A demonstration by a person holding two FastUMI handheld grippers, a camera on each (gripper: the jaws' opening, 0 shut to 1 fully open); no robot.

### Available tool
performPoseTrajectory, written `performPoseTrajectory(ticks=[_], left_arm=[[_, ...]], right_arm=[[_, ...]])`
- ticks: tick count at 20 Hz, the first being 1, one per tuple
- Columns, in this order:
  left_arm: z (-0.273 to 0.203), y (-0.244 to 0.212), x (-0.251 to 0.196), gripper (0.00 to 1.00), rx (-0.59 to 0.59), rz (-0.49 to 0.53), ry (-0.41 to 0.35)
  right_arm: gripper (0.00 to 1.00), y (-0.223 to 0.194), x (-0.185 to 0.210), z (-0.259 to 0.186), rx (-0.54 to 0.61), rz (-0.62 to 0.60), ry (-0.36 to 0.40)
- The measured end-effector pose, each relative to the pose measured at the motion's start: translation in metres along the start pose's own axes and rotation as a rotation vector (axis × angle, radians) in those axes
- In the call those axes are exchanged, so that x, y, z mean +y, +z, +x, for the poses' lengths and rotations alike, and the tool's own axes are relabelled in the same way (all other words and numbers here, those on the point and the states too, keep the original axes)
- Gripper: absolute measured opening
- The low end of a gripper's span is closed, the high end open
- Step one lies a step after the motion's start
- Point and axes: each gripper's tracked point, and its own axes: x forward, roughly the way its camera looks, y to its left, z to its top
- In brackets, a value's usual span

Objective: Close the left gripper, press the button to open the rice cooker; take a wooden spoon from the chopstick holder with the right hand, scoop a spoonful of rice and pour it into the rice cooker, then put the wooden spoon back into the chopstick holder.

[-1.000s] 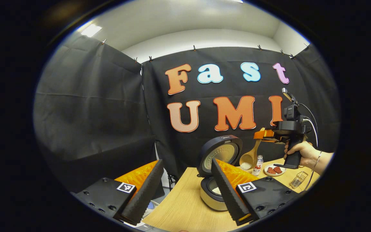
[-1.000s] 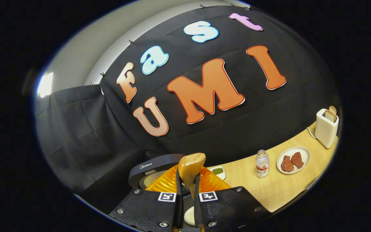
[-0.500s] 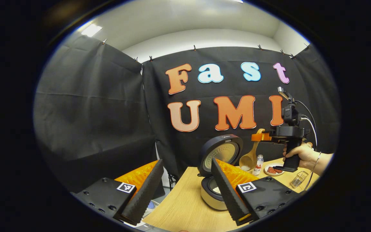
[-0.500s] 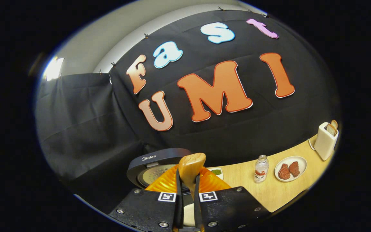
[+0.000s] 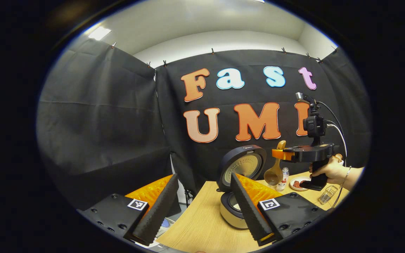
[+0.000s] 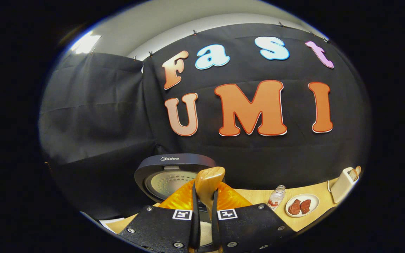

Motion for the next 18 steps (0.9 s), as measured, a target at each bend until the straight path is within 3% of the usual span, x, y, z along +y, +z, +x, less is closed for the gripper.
performPoseTrajectory(ticks=[5,10,18], left_arm=[[0.002,-0.005,0.001,0.99,0.009,0.0,0.007],[0.002,-0.007,0.002,1.0,0.013,-0.008,0.008],[0.01,-0.001,-0.009,1.0,0.001,-0.019,-0.005]], right_arm=[[0.12,-0.009,0.017,-0.002,0.005,-0.119,0.04],[0.12,-0.015,0.011,-0.004,0.037,-0.04,0.046],[0.12,0.002,-0.052,-0.037,0.039,0.068,-0.029]])
